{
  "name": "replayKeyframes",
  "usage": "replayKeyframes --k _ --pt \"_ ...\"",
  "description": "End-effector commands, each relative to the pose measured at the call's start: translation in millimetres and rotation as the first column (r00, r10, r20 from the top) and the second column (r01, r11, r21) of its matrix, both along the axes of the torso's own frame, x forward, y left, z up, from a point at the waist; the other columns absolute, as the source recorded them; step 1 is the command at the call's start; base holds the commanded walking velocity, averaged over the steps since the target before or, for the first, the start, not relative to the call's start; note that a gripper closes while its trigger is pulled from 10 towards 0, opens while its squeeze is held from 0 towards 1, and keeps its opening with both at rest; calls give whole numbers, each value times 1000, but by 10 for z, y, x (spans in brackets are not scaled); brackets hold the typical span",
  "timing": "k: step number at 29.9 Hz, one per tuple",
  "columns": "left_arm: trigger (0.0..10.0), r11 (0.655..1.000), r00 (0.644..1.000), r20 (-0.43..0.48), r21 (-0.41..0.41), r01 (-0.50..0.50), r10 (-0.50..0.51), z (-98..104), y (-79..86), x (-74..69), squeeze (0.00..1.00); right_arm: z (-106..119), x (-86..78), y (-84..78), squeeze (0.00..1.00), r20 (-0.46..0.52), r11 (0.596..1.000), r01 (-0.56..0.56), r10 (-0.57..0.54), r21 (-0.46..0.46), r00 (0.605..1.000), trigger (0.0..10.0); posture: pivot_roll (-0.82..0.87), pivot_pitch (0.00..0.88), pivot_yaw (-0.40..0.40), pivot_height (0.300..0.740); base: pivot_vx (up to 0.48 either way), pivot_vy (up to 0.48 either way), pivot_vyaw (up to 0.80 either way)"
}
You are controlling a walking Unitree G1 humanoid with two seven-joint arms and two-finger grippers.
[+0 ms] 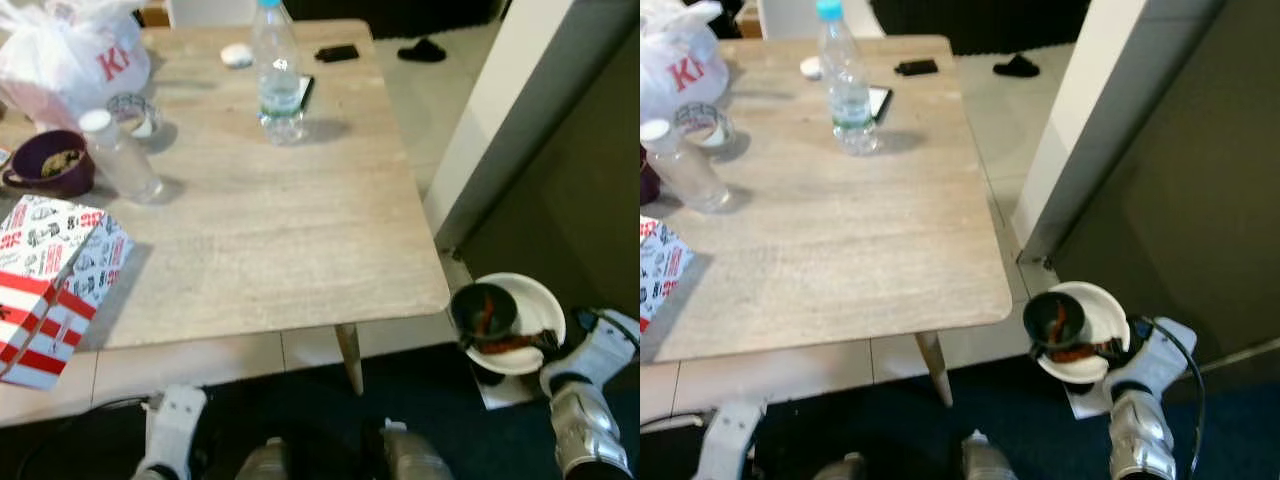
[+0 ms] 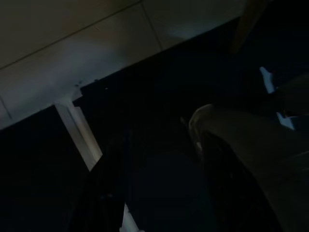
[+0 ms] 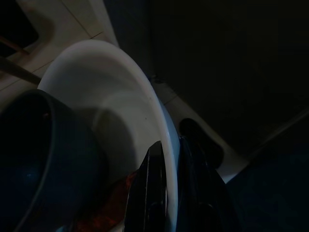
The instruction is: Restocking fridge
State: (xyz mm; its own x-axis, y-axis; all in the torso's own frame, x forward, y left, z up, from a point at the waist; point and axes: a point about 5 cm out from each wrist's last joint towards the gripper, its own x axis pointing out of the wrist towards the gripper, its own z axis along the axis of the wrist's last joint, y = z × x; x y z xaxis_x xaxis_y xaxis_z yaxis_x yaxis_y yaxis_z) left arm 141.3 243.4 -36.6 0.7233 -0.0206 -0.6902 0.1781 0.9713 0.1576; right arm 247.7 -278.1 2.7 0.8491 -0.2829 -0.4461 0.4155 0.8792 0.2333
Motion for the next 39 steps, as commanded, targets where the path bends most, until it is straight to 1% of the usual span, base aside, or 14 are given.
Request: replayKeyframes --k 1,4,5,9,10,13,18,22,25,30,31,34,35,39 --pt "10000 999 998 -53 39 -20 22 -136 -8 -130 0 -67 -63 25 0 -15 1000 -5 4 -1 1000 10000 23 185 -49 740 0 0 0" --pt "10000 989 991 -85 108 -97 106 -252 66 -143 0 -122 -76 129 0 -24 999 -47 48 14 999 10000 22 175 -61 740 0 0 0" --pt "10000 989 991 -85 108 -97 106 -252 66 -143 0 -122 -76 129 0 -24 999 -47 48 14 999 10000 22 175 -61 740 0 0 0" --pt "10000 982 985 -100 144 -122 138 -354 71 -99 0 -300 -192 307 0 -84 989 -144 146 26 986 10000 18 169 -70 740 0 0 0" --pt "10000 982 985 -100 144 -122 138 -354 71 -99 0 -300 -192 307 0 -84 989 -144 146 26 986 10000 18 169 -70 740 0 0 0" --pt "10000 981 984 -106 147 -126 143 -404 15 -55 0 -450 -333 430 0 -140 978 -206 210 43 968 10000 10 166 -74 740 0 0 0" --pt "10000 983 986 -91 134 -124 137 -434 -84 20 0 -571 -476 515 0 -168 974 -213 224 79 960 10000 6 162 -72 740 0 0 0" --pt "10000 983 986 -83 128 -132 143 -441 -104 47 0 -605 -519 540 0 -173 972 -221 231 78 957 10000 5 155 -64 740 0 0 0" --pt "10000 978 980 -60 101 -185 191 -423 -92 97 0 -637 -567 615 0 -174 961 -271 278 64 945 10000 5 148 -60 740 0 0 0" --pt "10000 977 980 -46 98 -190 195 -413 -89 142 0 -685 -622 663 0 -153 960 -228 253 165 955 10000 0 137 -52 740 0 0 0" --pt "10000 977 980 -46 98 -190 195 -413 -89 142 0 -685 -622 663 0 -153 960 -228 253 165 955 10000 0 137 -52 740 0 0 0" --pt "10000 979 983 -41 101 -175 180 -409 -102 170 0 -702 -647 638 0 -114 946 -140 179 291 977 10000 -1 132 -46 740 0 0 0" --pt "10000 979 983 -41 101 -175 180 -409 -102 170 0 -702 -647 638 0 -114 946 -140 179 291 977 10000 -1 132 -46 740 0 0 0" --pt "10000 982 985 -30 97 -165 168 -397 -125 215 0 -712 -664 654 0 -70 897 -117 162 426 984 10000 3 131 -45 740 0 0 0"
